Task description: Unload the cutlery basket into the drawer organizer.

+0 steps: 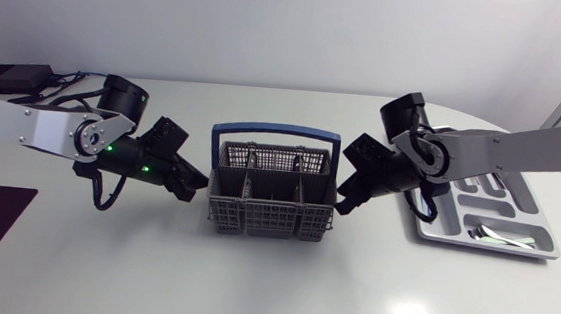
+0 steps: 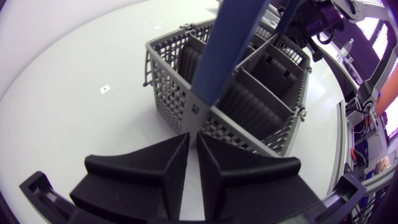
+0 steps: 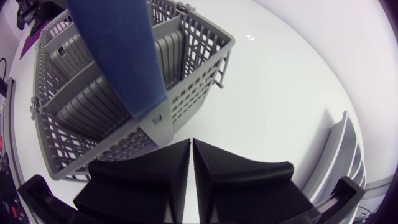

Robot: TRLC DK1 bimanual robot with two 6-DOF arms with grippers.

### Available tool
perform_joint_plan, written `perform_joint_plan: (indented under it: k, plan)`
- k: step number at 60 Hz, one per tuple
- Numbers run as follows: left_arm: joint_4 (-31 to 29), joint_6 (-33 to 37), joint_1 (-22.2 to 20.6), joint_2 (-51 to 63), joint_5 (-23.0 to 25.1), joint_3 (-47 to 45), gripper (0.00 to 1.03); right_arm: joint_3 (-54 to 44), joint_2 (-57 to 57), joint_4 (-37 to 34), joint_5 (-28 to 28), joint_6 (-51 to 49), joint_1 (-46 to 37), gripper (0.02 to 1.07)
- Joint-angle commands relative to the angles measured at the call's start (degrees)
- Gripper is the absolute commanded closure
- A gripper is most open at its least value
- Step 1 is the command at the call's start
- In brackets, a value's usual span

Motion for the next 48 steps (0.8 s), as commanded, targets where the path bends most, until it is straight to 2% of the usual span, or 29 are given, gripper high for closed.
perform_joint_plan:
  k: [1,8,12,18,21,27,29,33,35,39,48]
  plan:
    - [0.1,-0.7,1.8,-1.5,0.4,0.3,0.89,-2.5,-2.5,1.0,1.3,-0.2,-1.5,0.95]
    - [0.1,-1.0,3.9,-3.7,0.4,-0.6,0.85,-4.2,-5.3,1.3,1.6,-0.1,-3.6,0.94]
    - [0.1,-1.0,4.7,-5.3,0.4,-1.5,0.83,-5.5,-7.4,1.6,1.6,-0.1,-5.0,0.87]
    - [0.1,-1.0,5.3,-7.5,0.4,-3.0,0.73,-7.2,-10.2,2.3,1.9,-0.1,-6.0,0.8]
    - [0.3,-1.0,5.6,-9.3,0.3,-3.9,0.63,-8.0,-11.9,2.5,2.1,-0.1,-6.5,0.7]
    - [0.4,-1.2,5.9,-13.2,-2.2,-5.4,0.31,-9.4,-15.9,2.5,2.5,0.0,-7.9,0.37]
    - [0.7,-1.4,5.9,-13.9,-3.4,-5.8,0.23,-9.8,-17.0,2.5,2.6,0.1,-8.4,0.28]
    - [2.0,-1.6,6.2,-16.7,-4.3,-7.0,0.05,-10.9,-19.3,2.5,2.8,0.2,-9.3,0.15]
    - [3.1,-1.6,6.4,-18.5,-4.3,-8.1,0.05,-11.5,-20.8,2.6,3.0,0.2,-9.7,0.05]
    - [5.8,-3.1,7.4,-21.9,-4.6,-10.1,0.05,-13.0,-23.6,2.6,3.0,0.2,-10.8,0.06]
    - [7.0,-3.5,8.3,-26.8,-7.2,-12.3,0.05,-15.1,-28.5,1.6,3.2,-1.2,-13.3,0.06]
